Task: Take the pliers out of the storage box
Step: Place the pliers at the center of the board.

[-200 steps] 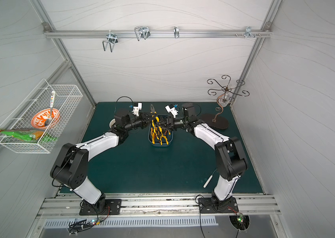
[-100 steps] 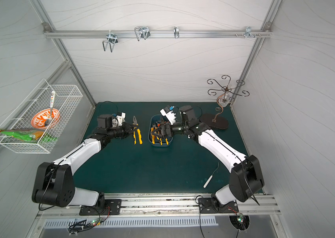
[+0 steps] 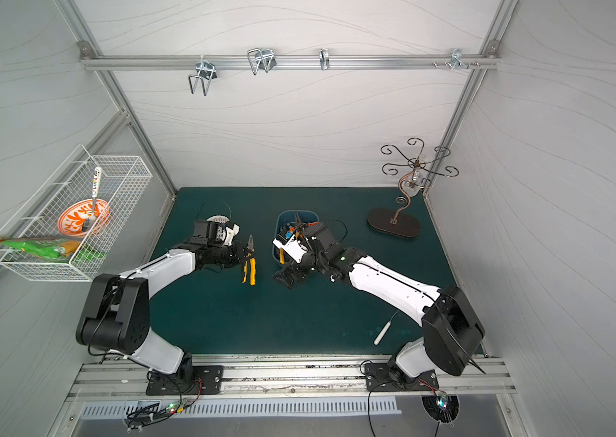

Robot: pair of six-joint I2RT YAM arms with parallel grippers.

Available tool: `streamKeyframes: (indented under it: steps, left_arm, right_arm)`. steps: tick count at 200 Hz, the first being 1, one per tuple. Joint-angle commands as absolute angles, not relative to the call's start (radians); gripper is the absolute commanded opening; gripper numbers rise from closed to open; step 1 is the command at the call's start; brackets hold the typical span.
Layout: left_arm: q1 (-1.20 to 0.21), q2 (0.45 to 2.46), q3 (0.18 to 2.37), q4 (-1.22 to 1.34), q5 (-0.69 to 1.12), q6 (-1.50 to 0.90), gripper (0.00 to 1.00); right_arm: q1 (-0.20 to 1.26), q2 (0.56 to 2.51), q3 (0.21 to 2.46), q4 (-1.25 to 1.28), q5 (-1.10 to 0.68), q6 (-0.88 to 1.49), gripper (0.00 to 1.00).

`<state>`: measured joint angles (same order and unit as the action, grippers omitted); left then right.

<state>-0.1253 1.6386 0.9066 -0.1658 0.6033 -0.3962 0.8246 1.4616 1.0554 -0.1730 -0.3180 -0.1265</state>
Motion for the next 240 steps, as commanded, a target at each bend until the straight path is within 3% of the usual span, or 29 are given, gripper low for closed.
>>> streamKeyframes:
  steps: [1, 77, 165, 205, 240]
  left_arm:
    - [-0.126, 1.701, 0.991, -0.014, 0.634, -0.411, 0.0]
    - [-0.175, 1.915, 1.167, -0.132, 0.669, -0.399, 0.0]
    - [-0.172, 2.047, 1.298, -0.354, 0.57, -0.376, 0.0]
    - [-0.173, 2.038, 1.311, -0.394, 0.534, -0.375, 0.28]
    - [-0.172, 2.029, 1.309, -0.408, 0.514, -0.374, 0.37]
  right_arm:
    - [0.83, 1.478, 1.055, -0.127, -0.288, -0.154, 0.99]
    - [0.811, 1.483, 1.049, -0.136, -0.3, -0.129, 0.99]
    - [0.774, 1.447, 1.049, -0.15, -0.309, -0.11, 0.99]
    - [0.753, 1.421, 1.042, -0.142, -0.317, -0.089, 0.99]
    - [0.716, 1.385, 1.032, -0.127, -0.312, -0.043, 0.99]
